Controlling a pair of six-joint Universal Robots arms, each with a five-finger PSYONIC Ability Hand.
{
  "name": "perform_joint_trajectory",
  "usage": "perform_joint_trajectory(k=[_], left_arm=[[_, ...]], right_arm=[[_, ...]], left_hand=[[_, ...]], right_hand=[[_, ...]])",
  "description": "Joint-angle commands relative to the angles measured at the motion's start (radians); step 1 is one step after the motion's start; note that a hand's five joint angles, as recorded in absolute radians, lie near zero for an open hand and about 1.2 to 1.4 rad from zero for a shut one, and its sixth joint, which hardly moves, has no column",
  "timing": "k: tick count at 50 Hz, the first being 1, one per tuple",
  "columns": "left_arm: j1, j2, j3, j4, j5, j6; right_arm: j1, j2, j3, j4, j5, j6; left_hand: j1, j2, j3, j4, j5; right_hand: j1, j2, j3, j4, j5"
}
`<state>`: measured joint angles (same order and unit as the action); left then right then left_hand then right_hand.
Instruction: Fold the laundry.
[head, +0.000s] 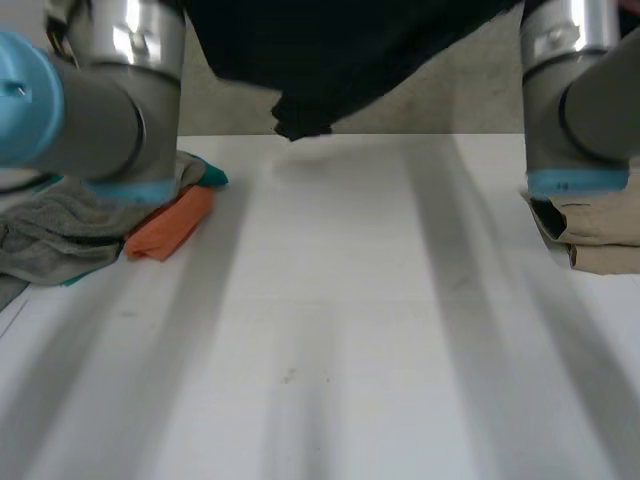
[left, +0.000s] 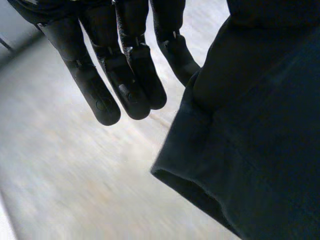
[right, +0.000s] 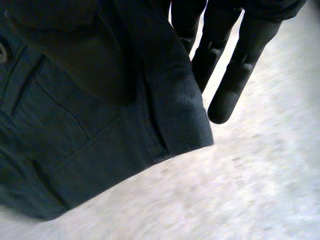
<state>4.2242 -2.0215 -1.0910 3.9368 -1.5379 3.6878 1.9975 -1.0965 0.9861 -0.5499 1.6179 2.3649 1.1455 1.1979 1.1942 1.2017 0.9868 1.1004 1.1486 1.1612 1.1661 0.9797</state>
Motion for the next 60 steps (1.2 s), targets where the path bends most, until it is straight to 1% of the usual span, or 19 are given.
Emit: perform_joint_trajectory(k=[1, 7, 10, 14, 18, 22, 25, 26, 29, 30, 32, 34, 37, 45, 49, 54, 56, 57, 60], left_arm=[[0.011, -0.026, -0.253, -0.067, 0.005, -0.005], [-0.009, -0.144, -0.380, -0.131, 0.007, 0.003], [-0.015, -0.152, -0.417, -0.183, 0.007, 0.005], [-0.020, -0.119, -0.466, -0.278, 0.007, 0.005], [-0.013, 0.026, -0.518, -0.405, 0.005, 0.001], [-0.015, 0.162, -0.564, -0.571, 0.007, 0.006], [-0.023, 0.277, -0.601, -0.746, 0.009, 0.018], [-0.024, 0.332, -0.619, -0.852, 0.010, 0.052], [-0.030, 0.391, -0.648, -1.028, 0.012, 0.125], [-0.038, 0.417, -0.677, -1.148, 0.022, 0.185], [-0.059, 0.432, -0.701, -1.244, 0.039, 0.237], [-0.117, 0.435, -0.707, -1.307, 0.074, 0.297], [-0.151, 0.425, -0.690, -1.271, 0.085, 0.307], [-0.145, 0.275, -0.564, -0.990, 0.071, 0.296], [-0.148, 0.149, -0.440, -0.800, 0.032, 0.297], [-0.150, -0.064, -0.255, -0.483, -0.062, 0.319], [-0.150, -0.124, -0.209, -0.400, -0.077, 0.330], [-0.152, -0.188, -0.158, -0.314, -0.079, 0.348], [-0.153, -0.268, -0.090, -0.220, -0.080, 0.376]], right_arm=[[-0.002, 0.090, 0.152, 0.119, -0.015, 0.004], [0.000, 0.191, 0.230, 0.228, -0.013, 0.004], [-0.002, 0.207, 0.266, 0.294, -0.010, 0.004], [-0.013, 0.184, 0.319, 0.369, -0.007, 0.002], [-0.014, 0.106, 0.393, 0.462, -0.010, -0.007], [-0.017, -0.009, 0.477, 0.585, -0.018, -0.015], [-0.016, -0.114, 0.540, 0.720, -0.020, -0.038], [-0.016, -0.140, 0.560, 0.761, -0.020, -0.050], [-0.014, -0.235, 0.647, 0.957, -0.018, -0.131], [-0.016, -0.258, 0.672, 1.011, -0.018, -0.154], [-0.019, -0.319, 0.729, 1.126, -0.018, -0.203], [-0.017, -0.350, 0.747, 1.142, -0.027, -0.214], [-0.017, -0.365, 0.767, 1.101, -0.044, -0.214], [-0.022, -0.341, 0.755, 1.033, -0.041, -0.207], [-0.039, -0.284, 0.688, 0.920, -0.021, -0.153], [-0.042, -0.204, 0.608, 0.788, 0.034, -0.092], [-0.040, -0.158, 0.566, 0.717, 0.065, -0.084], [-0.039, -0.140, 0.556, 0.693, 0.075, -0.084], [-0.036, -0.066, 0.517, 0.587, 0.112, -0.085]], left_hand=[[0.251, 0.198, 0.202, 0.195, 0.235], [0.251, 0.198, 0.202, 0.195, 0.235], [0.251, 0.198, 0.202, 0.195, 0.235], [0.251, 0.198, 0.202, 0.195, 0.235], [0.251, 0.198, 0.202, 0.195, 0.235], [0.251, 0.198, 0.202, 0.195, 0.235], [0.251, 0.198, 0.202, 0.195, 0.235], [0.251, 0.198, 0.202, 0.195, 0.235], [0.251, 0.198, 0.202, 0.195, 0.235], [0.251, 0.198, 0.202, 0.195, 0.235], [0.251, 0.198, 0.202, 0.195, 0.235], [0.251, 0.198, 0.202, 0.195, 0.235], [0.251, 0.198, 0.202, 0.195, 0.235], [0.251, 0.198, 0.202, 0.195, 0.235], [0.251, 0.198, 0.202, 0.195, 0.235], [0.251, 0.198, 0.202, 0.195, 0.235], [0.251, 0.198, 0.202, 0.195, 0.235], [0.251, 0.198, 0.202, 0.195, 0.235], [0.251, 0.198, 0.202, 0.195, 0.235]], right_hand=[[0.262, 0.213, 0.201, 0.196, 0.208], [0.253, 0.205, 0.192, 0.187, 0.199], [0.244, 0.196, 0.183, 0.178, 0.190], [0.244, 0.196, 0.183, 0.178, 0.190], [0.250, 0.202, 0.189, 0.184, 0.196], [0.250, 0.202, 0.189, 0.184, 0.196], [0.253, 0.205, 0.192, 0.187, 0.199], [0.253, 0.205, 0.192, 0.187, 0.199], [0.253, 0.205, 0.192, 0.187, 0.199], [0.250, 0.202, 0.189, 0.184, 0.196], [0.250, 0.202, 0.189, 0.184, 0.196], [0.253, 0.205, 0.192, 0.187, 0.199], [0.253, 0.205, 0.192, 0.187, 0.199], [0.241, 0.193, 0.180, 0.175, 0.187], [0.232, 0.184, 0.171, 0.167, 0.178], [0.171, 0.123, 0.110, 0.105, 0.117], [0.159, 0.111, 0.098, 0.093, 0.105], [0.141, 0.093, 0.081, 0.076, 0.088], [0.132, 0.084, 0.072, 0.067, 0.079]])
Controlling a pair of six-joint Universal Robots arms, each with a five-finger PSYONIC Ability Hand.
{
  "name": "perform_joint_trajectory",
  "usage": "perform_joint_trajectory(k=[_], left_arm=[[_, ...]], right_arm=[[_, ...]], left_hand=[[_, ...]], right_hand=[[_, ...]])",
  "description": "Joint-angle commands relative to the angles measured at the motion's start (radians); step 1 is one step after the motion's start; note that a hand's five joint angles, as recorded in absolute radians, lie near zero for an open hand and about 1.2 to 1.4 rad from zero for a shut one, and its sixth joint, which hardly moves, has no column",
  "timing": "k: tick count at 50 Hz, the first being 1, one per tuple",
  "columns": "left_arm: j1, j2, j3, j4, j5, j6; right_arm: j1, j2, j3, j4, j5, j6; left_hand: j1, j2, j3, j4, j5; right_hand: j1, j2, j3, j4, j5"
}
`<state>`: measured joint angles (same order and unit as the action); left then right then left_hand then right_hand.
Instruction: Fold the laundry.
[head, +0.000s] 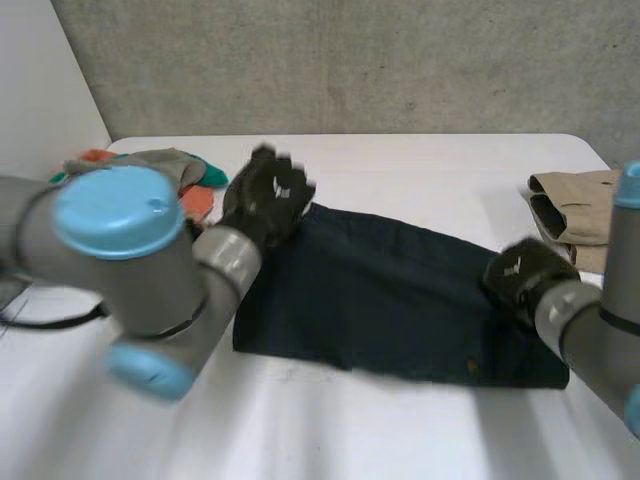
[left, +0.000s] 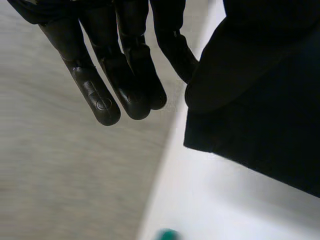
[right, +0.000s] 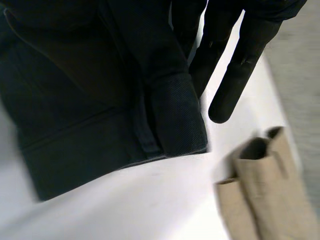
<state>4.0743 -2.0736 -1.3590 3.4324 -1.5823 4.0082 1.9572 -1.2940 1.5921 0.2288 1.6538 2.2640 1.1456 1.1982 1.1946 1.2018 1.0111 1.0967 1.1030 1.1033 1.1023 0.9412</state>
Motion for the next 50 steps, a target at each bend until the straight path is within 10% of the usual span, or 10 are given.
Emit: perform_joint_trajectory(k=[1, 12, 15, 16, 18, 30, 47, 50], left_arm=[[-0.008, -0.268, 0.226, 0.335, -0.033, 0.069], [-0.009, -0.552, 0.495, 0.464, 0.016, 0.069], [-0.011, -0.582, 0.517, 0.478, 0.021, 0.049], [-0.011, -0.589, 0.515, 0.496, 0.022, 0.014], [-0.014, -0.589, 0.502, 0.530, 0.022, -0.030], [-0.044, -0.346, 0.203, 0.651, 0.005, -0.087], [-0.043, -0.169, -0.066, 0.637, -0.051, -0.161], [-0.043, -0.169, -0.066, 0.631, -0.061, -0.161]], right_arm=[[0.005, 0.149, -0.101, -0.221, 0.084, 0.014], [0.002, 0.389, -0.251, -0.601, 0.124, -0.011], [-0.001, 0.424, -0.277, -0.644, 0.132, -0.026], [-0.001, 0.429, -0.279, -0.649, 0.133, -0.026], [0.002, 0.426, -0.273, -0.651, 0.141, -0.024], [-0.038, 0.171, -0.069, -0.462, 0.130, 0.179], [-0.216, 0.099, 0.158, -0.296, -0.118, 0.384], [-0.219, 0.134, 0.157, -0.336, -0.112, 0.373]], left_hand=[[0.251, 0.198, 0.202, 0.194, 0.211], [0.251, 0.198, 0.202, 0.194, 0.211], [0.251, 0.198, 0.202, 0.194, 0.211], [-0.377, -0.429, -0.426, -0.433, -0.417], [-0.971, -1.024, -1.020, -1.027, -1.011], [-0.971, -1.024, -1.020, -1.027, -1.011], [-0.971, -1.024, -1.020, -1.027, -1.011], [-0.971, -1.024, -1.020, -1.027, -1.011]], right_hand=[[0.142, 0.136, 0.135, 0.136, 0.123], [0.078, 0.072, 0.071, 0.072, 0.059], [-0.824, -0.830, -0.830, -0.829, -0.843], [-0.922, -0.928, -0.929, -0.928, -0.941], [-0.922, -0.928, -0.929, -0.928, -0.941], [-0.922, -0.928, -0.929, -0.928, -0.941], [-0.836, -0.842, -0.842, -0.841, -0.855], [-0.386, -0.392, -0.392, -0.391, -0.405]])
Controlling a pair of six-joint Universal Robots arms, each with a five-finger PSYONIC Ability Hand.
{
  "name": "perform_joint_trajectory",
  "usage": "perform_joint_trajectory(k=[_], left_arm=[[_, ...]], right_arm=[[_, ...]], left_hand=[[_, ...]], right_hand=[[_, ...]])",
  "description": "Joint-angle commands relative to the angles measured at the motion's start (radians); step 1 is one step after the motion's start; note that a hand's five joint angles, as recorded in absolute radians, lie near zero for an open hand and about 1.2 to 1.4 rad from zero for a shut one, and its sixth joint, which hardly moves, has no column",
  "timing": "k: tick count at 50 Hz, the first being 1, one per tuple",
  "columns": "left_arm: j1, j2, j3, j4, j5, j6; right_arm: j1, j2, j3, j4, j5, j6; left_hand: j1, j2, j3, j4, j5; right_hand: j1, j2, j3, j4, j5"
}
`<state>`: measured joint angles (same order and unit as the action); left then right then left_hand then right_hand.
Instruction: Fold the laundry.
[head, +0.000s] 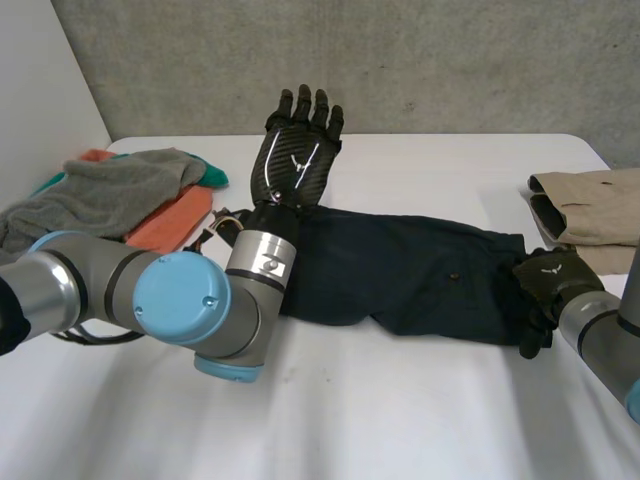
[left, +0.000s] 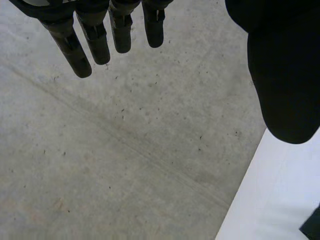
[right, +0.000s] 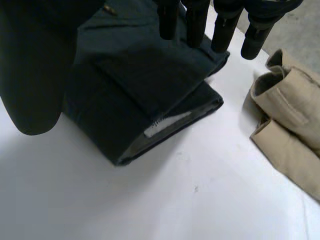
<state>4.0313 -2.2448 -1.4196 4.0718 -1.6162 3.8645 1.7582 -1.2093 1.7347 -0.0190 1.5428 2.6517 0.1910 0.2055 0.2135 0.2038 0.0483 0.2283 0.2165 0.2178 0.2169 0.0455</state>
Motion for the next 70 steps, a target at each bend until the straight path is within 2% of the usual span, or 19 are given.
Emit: perform_joint_trajectory(k=[1, 2, 10, 18, 23, 28, 31, 32, 34, 35, 38, 42, 48, 51, 54, 61, 68, 69, 70], left_arm=[[0.000, 0.004, -0.006, -0.011, -0.031, -0.017], [-0.002, 0.005, -0.006, -0.014, -0.034, -0.017], [-0.002, 0.070, -0.021, -0.062, -0.047, -0.023], [-0.002, 0.145, -0.067, -0.099, -0.048, -0.066], [0.000, 0.185, -0.101, -0.117, -0.048, -0.080], [0.006, 0.211, -0.119, -0.125, -0.050, -0.080], [0.011, 0.232, -0.133, -0.128, -0.062, -0.080], [0.011, 0.238, -0.139, -0.131, -0.068, -0.082], [0.014, 0.257, -0.159, -0.136, -0.080, -0.088], [0.015, 0.264, -0.166, -0.137, -0.080, -0.094], [0.020, 0.295, -0.196, -0.148, -0.080, -0.129], [0.020, 0.318, -0.206, -0.180, -0.077, -0.172], [0.021, 0.332, -0.197, -0.264, -0.064, -0.246], [0.021, 0.337, -0.194, -0.313, -0.031, -0.309], [0.023, 0.335, -0.188, -0.349, -0.001, -0.359], [0.021, 0.335, -0.180, -0.367, 0.018, -0.384], [0.023, 0.337, -0.182, -0.369, 0.018, -0.384], [0.023, 0.337, -0.182, -0.369, 0.018, -0.384], [0.023, 0.337, -0.182, -0.369, 0.018, -0.382]], right_arm=[[-0.025, 0.056, 0.009, -0.098, 0.005, -0.019], [-0.038, 0.062, 0.000, -0.104, 0.016, -0.025], [-0.117, -0.110, 0.061, -0.118, 0.082, -0.211], [-0.132, -0.144, 0.040, -0.145, 0.080, -0.437], [0.052, -0.134, -0.037, -0.223, 0.034, -0.447], [0.268, -0.046, -0.083, -0.366, -0.131, -0.467], [0.323, 0.011, -0.098, -0.383, -0.138, -0.486], [0.334, 0.029, -0.113, -0.384, -0.106, -0.481], [0.331, 0.028, -0.119, -0.381, -0.058, -0.467], [0.324, 0.021, -0.112, -0.380, -0.003, -0.432], [0.311, -0.001, -0.087, -0.371, 0.051, -0.346], [0.192, -0.116, -0.011, -0.308, 0.017, -0.169], [-0.109, -0.170, 0.084, -0.124, -0.258, 0.062], [-0.204, -0.161, 0.101, -0.047, -0.383, 0.088], [-0.258, -0.150, 0.118, -0.021, -0.440, 0.071], [-0.272, -0.050, 0.112, -0.035, -0.434, -0.007], [-0.273, 0.005, 0.109, -0.098, -0.392, -0.044], [-0.275, 0.007, 0.109, -0.105, -0.380, -0.044], [-0.276, 0.004, 0.109, -0.116, -0.350, -0.045]], left_hand=[[-0.017, -0.031, -0.039, -0.029, -0.048], [-0.017, -0.031, -0.039, -0.029, -0.048], [-0.017, -0.031, -0.039, -0.029, -0.048], [-0.017, -0.031, -0.039, -0.029, -0.048], [-0.017, -0.031, -0.039, -0.029, -0.048], [-0.017, -0.031, -0.039, -0.029, -0.048], [-0.017, -0.031, -0.039, -0.029, -0.048], [-0.017, -0.031, -0.039, -0.029, -0.048], [-0.017, -0.031, -0.039, -0.029, -0.048], [-0.017, -0.031, -0.039, -0.029, -0.048], [-0.017, -0.031, -0.039, -0.029, -0.048], [-0.017, -0.031, -0.039, -0.029, -0.048], [-0.017, -0.031, -0.039, -0.029, -0.048], [-0.017, -0.031, -0.039, -0.029, -0.048], [-0.017, -0.031, -0.039, -0.029, -0.048], [-0.017, -0.031, -0.039, -0.029, -0.048], [-0.017, -0.031, -0.039, -0.029, -0.048], [-0.017, -0.031, -0.039, -0.029, -0.048], [-0.017, -0.031, -0.039, -0.029, -0.048]], right_hand=[[0.994, 1.005, 1.004, 1.005, 1.002], [1.166, 1.178, 1.177, 1.178, 1.174], [1.168, 1.180, 1.178, 1.179, 1.176], [1.168, 1.180, 1.178, 1.179, 1.176], [1.168, 1.180, 1.178, 1.179, 1.176], [1.168, 1.180, 1.178, 1.179, 1.176], [1.168, 1.180, 1.178, 1.179, 1.176], [0.698, 0.710, 0.709, 0.710, 0.706], [0.235, 0.246, 0.245, 0.246, 0.243], [0.093, 0.105, 0.103, 0.104, 0.101], [0.021, 0.033, 0.032, 0.033, 0.030], [0.018, 0.030, 0.029, 0.030, 0.026], [0.050, 0.062, 0.061, 0.062, 0.059], [0.074, 0.086, 0.084, 0.085, 0.082], [0.103, 0.115, 0.114, 0.115, 0.111], [0.185, 0.197, 0.196, 0.197, 0.194], [0.426, 0.438, 0.436, 0.437, 0.434], [0.490, 0.502, 0.501, 0.502, 0.498], [0.726, 0.738, 0.737, 0.738, 0.734]])
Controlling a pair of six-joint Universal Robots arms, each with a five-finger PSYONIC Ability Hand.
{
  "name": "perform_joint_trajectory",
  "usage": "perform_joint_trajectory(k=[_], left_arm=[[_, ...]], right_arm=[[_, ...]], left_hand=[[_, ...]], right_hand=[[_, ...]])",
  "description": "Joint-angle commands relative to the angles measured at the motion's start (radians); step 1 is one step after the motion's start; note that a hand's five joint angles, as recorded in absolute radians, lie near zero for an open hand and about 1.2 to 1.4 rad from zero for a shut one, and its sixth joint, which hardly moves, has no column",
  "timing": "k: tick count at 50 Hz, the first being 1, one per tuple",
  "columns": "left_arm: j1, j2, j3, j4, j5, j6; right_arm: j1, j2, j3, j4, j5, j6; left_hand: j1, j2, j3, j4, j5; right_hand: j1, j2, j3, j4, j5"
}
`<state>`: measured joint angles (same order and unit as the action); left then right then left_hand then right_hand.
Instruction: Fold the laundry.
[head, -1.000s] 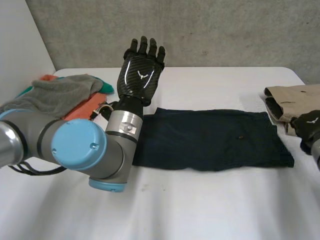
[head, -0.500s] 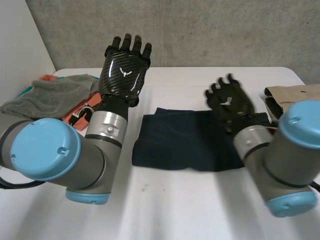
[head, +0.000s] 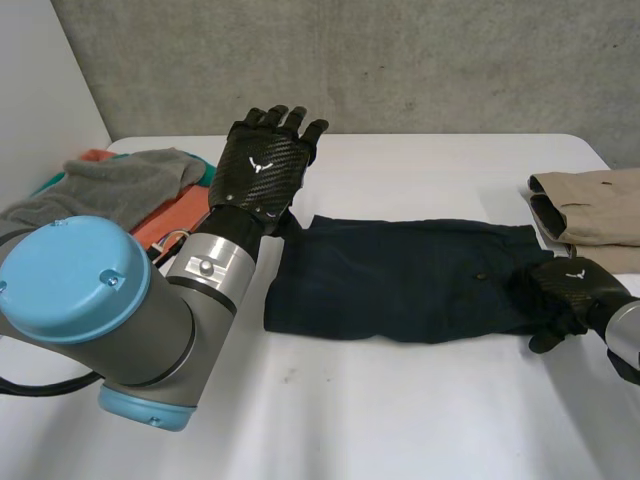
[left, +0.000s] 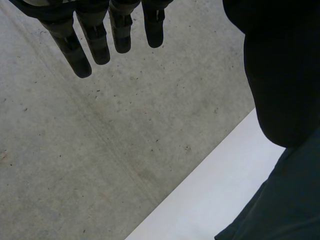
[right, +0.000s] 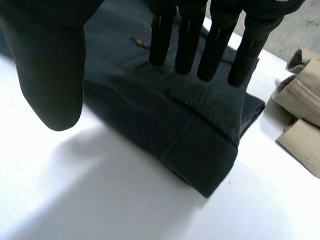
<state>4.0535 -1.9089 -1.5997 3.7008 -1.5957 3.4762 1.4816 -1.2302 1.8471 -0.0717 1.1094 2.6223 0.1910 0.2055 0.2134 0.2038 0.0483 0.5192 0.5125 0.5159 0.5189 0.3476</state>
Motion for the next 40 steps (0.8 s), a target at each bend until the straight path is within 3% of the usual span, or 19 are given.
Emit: perform_joint_trajectory(k=[1, 2, 7, 12, 16, 18, 22, 25, 30, 35, 37, 38, 40], left_arm=[[0.002, 0.001, -0.003, 0.002, -0.003, 0.004], [0.002, -0.001, -0.002, 0.002, -0.003, 0.004], [0.002, 0.001, -0.006, 0.001, -0.003, 0.004], [0.002, 0.017, -0.011, 0.001, -0.003, 0.004], [0.002, 0.030, -0.013, 0.001, -0.003, 0.003], [0.002, 0.039, -0.016, 0.001, -0.004, 0.003], [0.004, 0.045, -0.020, -0.002, -0.004, 0.001], [0.011, 0.056, -0.031, -0.010, -0.004, 0.000], [0.016, 0.059, -0.039, -0.013, -0.006, 0.000], [0.018, 0.059, -0.036, -0.012, -0.006, 0.000], [0.018, 0.059, -0.028, -0.010, -0.007, 0.000], [0.018, 0.059, -0.025, -0.010, -0.007, 0.000], [0.019, 0.057, -0.019, -0.008, -0.009, 0.000]], right_arm=[[0.000, 0.024, -0.003, -0.066, 0.096, -0.018], [-0.001, 0.024, -0.003, -0.071, 0.107, -0.018], [-0.007, -0.009, 0.004, -0.111, 0.178, -0.042], [0.000, -0.129, 0.009, -0.131, 0.276, -0.187], [0.029, -0.164, -0.005, -0.140, 0.297, -0.293], [0.084, -0.173, -0.019, -0.149, 0.291, -0.327], [0.337, -0.164, -0.069, -0.226, 0.273, -0.395], [0.454, -0.143, -0.071, -0.287, 0.257, -0.435], [0.678, -0.010, -0.040, -0.341, 0.163, -0.546], [0.750, 0.073, -0.022, -0.330, 0.124, -0.622], [0.749, 0.078, -0.022, -0.329, 0.127, -0.625], [0.749, 0.075, -0.022, -0.330, 0.127, -0.617], [0.750, 0.072, -0.020, -0.336, 0.124, -0.591]], left_hand=[[-0.017, -0.031, -0.039, -0.029, -0.048], [-0.017, -0.031, -0.039, -0.029, -0.048], [-0.017, -0.031, -0.039, -0.029, -0.048], [-0.017, -0.031, -0.039, -0.029, -0.048], [-0.017, -0.031, -0.039, -0.029, -0.048], [-0.017, -0.031, -0.039, -0.029, -0.048], [-0.017, -0.031, -0.039, -0.029, -0.048], [-0.017, -0.031, -0.039, -0.029, -0.048], [-0.017, -0.031, -0.039, -0.029, -0.048], [-0.017, -0.031, -0.039, -0.029, -0.048], [-0.017, -0.031, -0.039, -0.029, -0.048], [-0.017, -0.031, -0.039, -0.029, -0.048], [-0.017, -0.031, -0.039, -0.029, -0.048]], right_hand=[[0.627, 0.633, 0.630, 0.627, 0.624], [0.875, 0.881, 0.878, 0.875, 0.872], [0.877, 0.884, 0.880, 0.877, 0.874], [0.877, 0.884, 0.880, 0.877, 0.874], [0.877, 0.884, 0.880, 0.877, 0.874], [0.877, 0.884, 0.880, 0.877, 0.874], [0.877, 0.884, 0.880, 0.877, 0.874], [0.877, 0.884, 0.880, 0.877, 0.874], [0.877, 0.884, 0.880, 0.877, 0.874], [0.877, 0.884, 0.880, 0.877, 0.874], [0.478, 0.485, 0.482, 0.479, 0.475], [0.034, 0.041, 0.037, 0.034, 0.031], [-0.228, -0.221, -0.224, -0.228, -0.231]])
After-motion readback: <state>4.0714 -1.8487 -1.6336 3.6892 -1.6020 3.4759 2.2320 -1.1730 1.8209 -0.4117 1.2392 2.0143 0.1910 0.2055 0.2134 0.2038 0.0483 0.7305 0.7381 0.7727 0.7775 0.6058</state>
